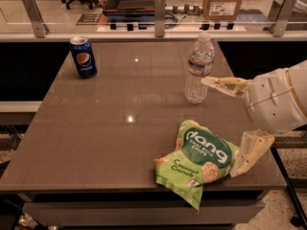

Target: Move green rice chip bag near pepsi can

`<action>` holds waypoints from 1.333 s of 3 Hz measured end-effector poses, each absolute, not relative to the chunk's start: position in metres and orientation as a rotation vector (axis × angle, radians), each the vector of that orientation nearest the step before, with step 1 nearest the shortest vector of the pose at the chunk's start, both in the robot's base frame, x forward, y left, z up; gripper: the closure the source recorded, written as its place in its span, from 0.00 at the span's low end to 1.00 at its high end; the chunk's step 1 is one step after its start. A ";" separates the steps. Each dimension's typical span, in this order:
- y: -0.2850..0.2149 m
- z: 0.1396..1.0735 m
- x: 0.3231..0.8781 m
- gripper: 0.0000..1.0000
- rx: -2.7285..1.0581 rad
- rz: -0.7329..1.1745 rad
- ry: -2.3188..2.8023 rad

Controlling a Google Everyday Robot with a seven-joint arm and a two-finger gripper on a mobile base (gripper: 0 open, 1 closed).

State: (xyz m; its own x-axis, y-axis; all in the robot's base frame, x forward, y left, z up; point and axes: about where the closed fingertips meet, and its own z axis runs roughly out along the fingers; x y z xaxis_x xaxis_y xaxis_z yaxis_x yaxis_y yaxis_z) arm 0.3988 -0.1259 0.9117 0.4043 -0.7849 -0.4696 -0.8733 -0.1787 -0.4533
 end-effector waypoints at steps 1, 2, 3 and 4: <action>-0.099 0.889 0.393 0.00 -2.106 0.184 1.195; -0.090 0.869 0.380 0.00 -2.232 0.166 1.072; -0.085 0.852 0.373 0.00 -2.368 0.116 1.047; -0.080 0.839 0.372 0.00 -2.507 0.046 1.091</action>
Offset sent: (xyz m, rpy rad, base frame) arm -0.0308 0.0397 -0.0707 -0.1535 -0.1077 0.4349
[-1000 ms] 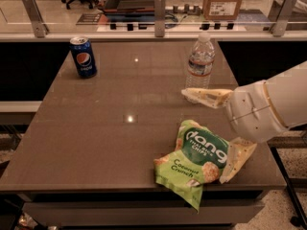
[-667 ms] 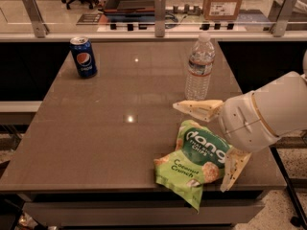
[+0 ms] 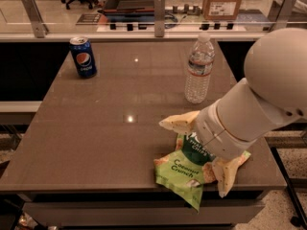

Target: Move green rice chip bag near pepsi can

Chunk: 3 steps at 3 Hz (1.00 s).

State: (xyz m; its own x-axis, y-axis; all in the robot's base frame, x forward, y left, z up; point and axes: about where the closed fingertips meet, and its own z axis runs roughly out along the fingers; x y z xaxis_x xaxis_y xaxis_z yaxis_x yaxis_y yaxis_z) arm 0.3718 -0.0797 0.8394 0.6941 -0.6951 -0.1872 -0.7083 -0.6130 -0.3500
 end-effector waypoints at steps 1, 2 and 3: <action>-0.087 0.837 0.376 0.18 -2.525 0.011 1.130; -0.086 0.837 0.375 0.41 -2.527 0.009 1.129; -0.085 0.838 0.375 0.64 -2.528 0.008 1.127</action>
Offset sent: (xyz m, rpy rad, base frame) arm 0.0042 -0.0079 -0.0030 -0.0421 -0.0052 -0.0278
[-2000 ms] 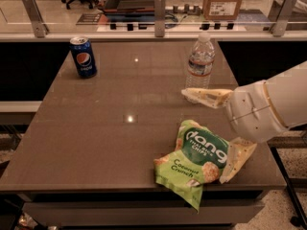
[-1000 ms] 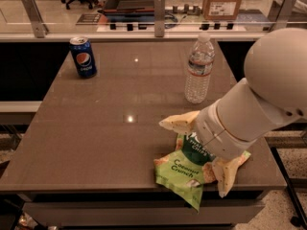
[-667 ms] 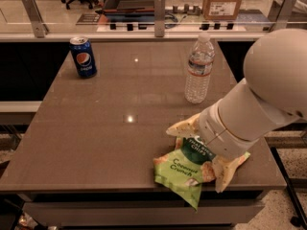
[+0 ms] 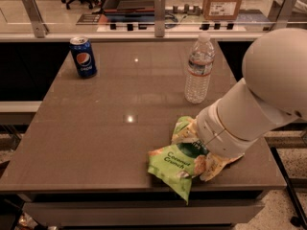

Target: Move green rice chip bag near pepsi can

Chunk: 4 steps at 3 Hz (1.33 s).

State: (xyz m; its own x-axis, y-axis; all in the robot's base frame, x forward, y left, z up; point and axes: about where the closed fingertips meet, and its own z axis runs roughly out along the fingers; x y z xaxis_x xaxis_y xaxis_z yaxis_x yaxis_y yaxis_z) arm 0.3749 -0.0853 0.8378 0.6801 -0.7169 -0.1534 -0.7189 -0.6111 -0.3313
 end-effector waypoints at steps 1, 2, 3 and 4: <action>-0.085 0.838 0.375 0.88 -2.530 0.006 1.124; -0.084 0.839 0.374 1.00 -2.531 0.004 1.122; -0.084 0.839 0.374 1.00 -2.531 0.004 1.122; -0.085 0.854 0.389 1.00 -2.537 -0.046 1.114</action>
Offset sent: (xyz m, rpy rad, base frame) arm -0.0003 0.0006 0.0004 -0.0007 -0.0010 0.0013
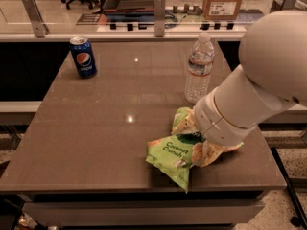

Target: Move green rice chip bag near pepsi can

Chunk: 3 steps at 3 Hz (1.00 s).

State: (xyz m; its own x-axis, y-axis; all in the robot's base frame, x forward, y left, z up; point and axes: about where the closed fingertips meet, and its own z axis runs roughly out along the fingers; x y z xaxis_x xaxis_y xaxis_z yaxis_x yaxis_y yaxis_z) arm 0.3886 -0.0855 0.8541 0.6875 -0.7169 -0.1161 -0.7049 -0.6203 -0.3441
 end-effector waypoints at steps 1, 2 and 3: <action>-0.086 0.883 0.405 1.00 -2.552 -0.142 1.074; -0.082 0.911 0.419 1.00 -2.537 -0.241 1.000; -0.068 0.940 0.434 1.00 -2.515 -0.348 0.871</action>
Offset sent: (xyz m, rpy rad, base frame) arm 0.0480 0.0057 0.0882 -0.0238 -0.2574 0.0892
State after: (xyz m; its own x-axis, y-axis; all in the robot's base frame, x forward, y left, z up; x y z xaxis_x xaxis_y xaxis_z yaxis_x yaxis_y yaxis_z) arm 0.4337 -0.0678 0.9399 0.7681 -0.6343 0.0873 -0.5196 -0.6972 -0.4939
